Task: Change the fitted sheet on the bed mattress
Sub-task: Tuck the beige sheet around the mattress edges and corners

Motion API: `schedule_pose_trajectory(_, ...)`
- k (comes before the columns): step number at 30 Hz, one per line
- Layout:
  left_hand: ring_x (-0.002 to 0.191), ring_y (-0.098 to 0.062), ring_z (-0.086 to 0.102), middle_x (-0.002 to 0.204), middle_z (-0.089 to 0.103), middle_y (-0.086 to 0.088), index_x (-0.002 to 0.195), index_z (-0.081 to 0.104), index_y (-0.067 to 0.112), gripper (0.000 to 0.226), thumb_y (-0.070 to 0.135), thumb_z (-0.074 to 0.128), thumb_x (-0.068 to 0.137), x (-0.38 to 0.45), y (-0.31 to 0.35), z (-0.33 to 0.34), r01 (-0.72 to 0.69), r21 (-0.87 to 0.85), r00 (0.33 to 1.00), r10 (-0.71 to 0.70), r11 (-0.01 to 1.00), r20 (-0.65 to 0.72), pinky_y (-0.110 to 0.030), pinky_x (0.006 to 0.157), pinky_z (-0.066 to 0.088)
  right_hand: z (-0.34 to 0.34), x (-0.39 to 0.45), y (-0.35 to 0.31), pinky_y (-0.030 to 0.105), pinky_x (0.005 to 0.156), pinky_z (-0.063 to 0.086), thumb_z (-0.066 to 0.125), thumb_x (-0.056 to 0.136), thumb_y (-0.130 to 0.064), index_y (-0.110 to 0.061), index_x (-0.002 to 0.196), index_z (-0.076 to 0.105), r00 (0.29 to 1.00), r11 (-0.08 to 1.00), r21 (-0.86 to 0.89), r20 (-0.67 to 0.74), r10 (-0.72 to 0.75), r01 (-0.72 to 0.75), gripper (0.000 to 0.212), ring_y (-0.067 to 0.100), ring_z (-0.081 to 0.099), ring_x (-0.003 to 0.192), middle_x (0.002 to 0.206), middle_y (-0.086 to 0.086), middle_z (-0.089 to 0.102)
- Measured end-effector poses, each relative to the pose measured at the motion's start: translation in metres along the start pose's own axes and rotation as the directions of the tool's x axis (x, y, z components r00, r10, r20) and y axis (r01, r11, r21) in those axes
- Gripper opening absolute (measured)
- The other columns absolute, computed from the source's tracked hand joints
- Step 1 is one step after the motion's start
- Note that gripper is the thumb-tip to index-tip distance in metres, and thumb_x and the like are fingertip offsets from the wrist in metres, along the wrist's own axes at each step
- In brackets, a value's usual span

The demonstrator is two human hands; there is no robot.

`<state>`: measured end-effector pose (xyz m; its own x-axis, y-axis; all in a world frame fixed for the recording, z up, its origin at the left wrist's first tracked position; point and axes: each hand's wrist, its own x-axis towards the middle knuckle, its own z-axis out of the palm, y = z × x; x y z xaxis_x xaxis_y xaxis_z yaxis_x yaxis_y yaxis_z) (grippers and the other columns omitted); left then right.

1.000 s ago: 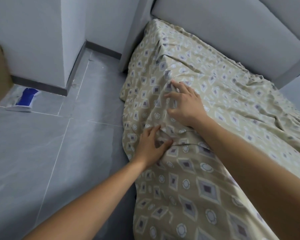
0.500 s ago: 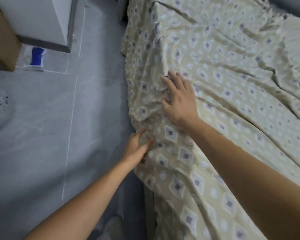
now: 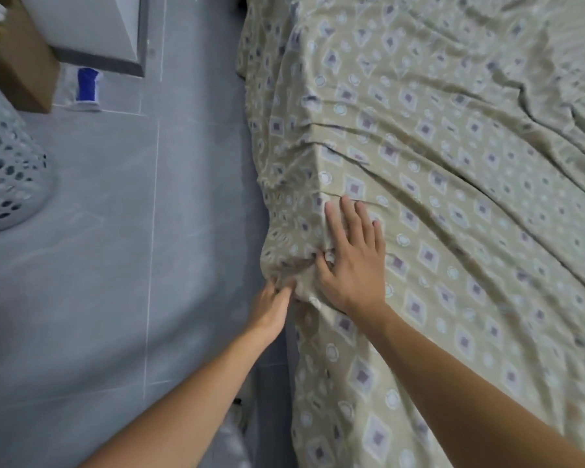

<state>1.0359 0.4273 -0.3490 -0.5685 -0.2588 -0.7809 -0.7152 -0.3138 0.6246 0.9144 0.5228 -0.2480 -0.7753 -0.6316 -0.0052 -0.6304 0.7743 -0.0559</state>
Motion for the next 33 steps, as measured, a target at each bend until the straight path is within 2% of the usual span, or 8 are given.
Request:
schedule_pose_trajectory(4, 0.128, -0.030, 0.061, 0.138, 0.066, -0.006, 0.138, 0.064, 0.026, 0.105, 0.097, 0.034, 0.067, 0.000, -0.016, 0.011, 0.028, -0.046, 0.999, -0.027, 0.999, 0.036, -0.050, 0.113, 0.043, 0.009, 0.002, 0.001, 0.052, 0.130, 0.012, 0.053, 0.100, -0.049, -0.032, 0.168, 0.016, 0.997, 1.000, 0.007, -0.074, 0.000, 0.000, 0.079, 0.022, 0.005, 0.163, 0.176, -0.001, 0.014)
schedule_pose_trajectory(7, 0.106, -0.023, 0.070, 0.119, 0.074, -0.004, 0.131, 0.069, 0.019, 0.079, 0.081, 0.053, 0.084, -0.012, -0.027, 0.020, 0.061, -0.204, 0.995, -0.042, 0.977, 0.095, -0.040, 0.096, 0.053, 0.012, 0.000, -0.001, 0.052, 0.130, 0.012, 0.049, 0.102, -0.052, -0.032, 0.168, 0.019, 0.996, 1.000, 0.004, -0.092, 0.008, -0.008, 0.076, 0.022, 0.008, 0.163, 0.175, -0.001, 0.017)
schedule_pose_trajectory(11, 0.115, -0.025, 0.069, 0.126, 0.072, -0.003, 0.134, 0.067, 0.020, 0.080, 0.079, 0.059, 0.079, -0.016, -0.034, 0.032, 0.089, -0.222, 0.990, -0.062, 0.971, 0.126, -0.047, 0.104, 0.053, 0.013, 0.003, 0.000, 0.051, 0.130, 0.011, 0.047, 0.102, -0.056, -0.033, 0.167, 0.022, 0.993, 1.000, 0.024, -0.119, 0.007, -0.005, 0.073, 0.022, 0.010, 0.162, 0.174, -0.002, 0.019)
schedule_pose_trajectory(14, 0.108, -0.023, 0.070, 0.122, 0.072, -0.003, 0.138, 0.060, 0.021, 0.055, 0.056, 0.063, 0.096, -0.030, -0.039, 0.043, 0.032, -0.256, 0.994, -0.004, 0.966, 0.111, -0.037, 0.089, 0.055, 0.012, 0.001, -0.001, 0.051, 0.130, 0.012, 0.045, 0.103, -0.058, -0.034, 0.166, 0.024, 0.992, 0.999, 0.042, -0.127, 0.007, -0.002, 0.071, 0.022, 0.011, 0.162, 0.174, -0.002, 0.020)
schedule_pose_trajectory(19, 0.095, -0.028, 0.073, 0.099, 0.077, -0.005, 0.102, 0.073, 0.026, 0.018, 0.039, 0.061, 0.100, -0.042, -0.063, 0.054, -0.116, 0.030, 0.989, 0.119, 0.993, -0.084, -0.042, 0.083, 0.058, 0.004, -0.029, 0.001, 0.050, 0.131, 0.007, 0.042, 0.105, -0.048, -0.031, 0.168, 0.021, 0.998, 0.995, 0.098, -0.068, 0.007, 0.000, 0.069, 0.021, 0.001, 0.163, 0.176, -0.002, 0.011)
schedule_pose_trajectory(21, 0.089, -0.033, 0.072, 0.092, 0.076, -0.006, 0.089, 0.070, 0.032, 0.021, 0.042, 0.053, 0.098, -0.042, -0.076, 0.047, -0.112, 0.171, 0.973, 0.143, 0.979, -0.181, -0.049, 0.082, 0.060, -0.002, -0.047, -0.004, 0.051, 0.131, 0.005, 0.045, 0.100, -0.044, -0.027, 0.167, 0.021, 0.999, 0.997, 0.068, -0.037, -0.019, 0.022, 0.074, 0.022, 0.002, 0.163, 0.176, 0.000, 0.010)
schedule_pose_trajectory(26, 0.115, -0.043, 0.064, 0.122, 0.070, -0.021, 0.129, 0.068, 0.014, 0.029, 0.023, 0.051, 0.107, -0.063, -0.096, 0.018, 0.073, 0.458, 0.932, 0.103, 0.886, -0.347, -0.039, 0.081, 0.045, -0.013, -0.079, -0.013, 0.053, 0.130, 0.009, 0.050, 0.096, -0.047, -0.029, 0.163, 0.033, 0.991, 0.991, -0.033, 0.001, -0.131, 0.131, 0.071, 0.024, 0.004, 0.163, 0.176, 0.000, 0.010)
schedule_pose_trajectory(33, 0.119, -0.040, 0.066, 0.125, 0.070, -0.019, 0.130, 0.068, 0.020, 0.032, 0.017, 0.053, 0.102, -0.008, -0.164, 0.026, 0.151, 0.552, 0.929, 0.074, 0.820, -0.364, -0.050, 0.100, 0.053, -0.012, -0.076, -0.014, 0.055, 0.130, 0.008, 0.060, 0.086, -0.037, -0.027, 0.156, 0.044, 0.987, 0.980, -0.115, -0.007, -0.163, 0.161, 0.072, 0.027, 0.002, 0.163, 0.175, 0.004, 0.016)
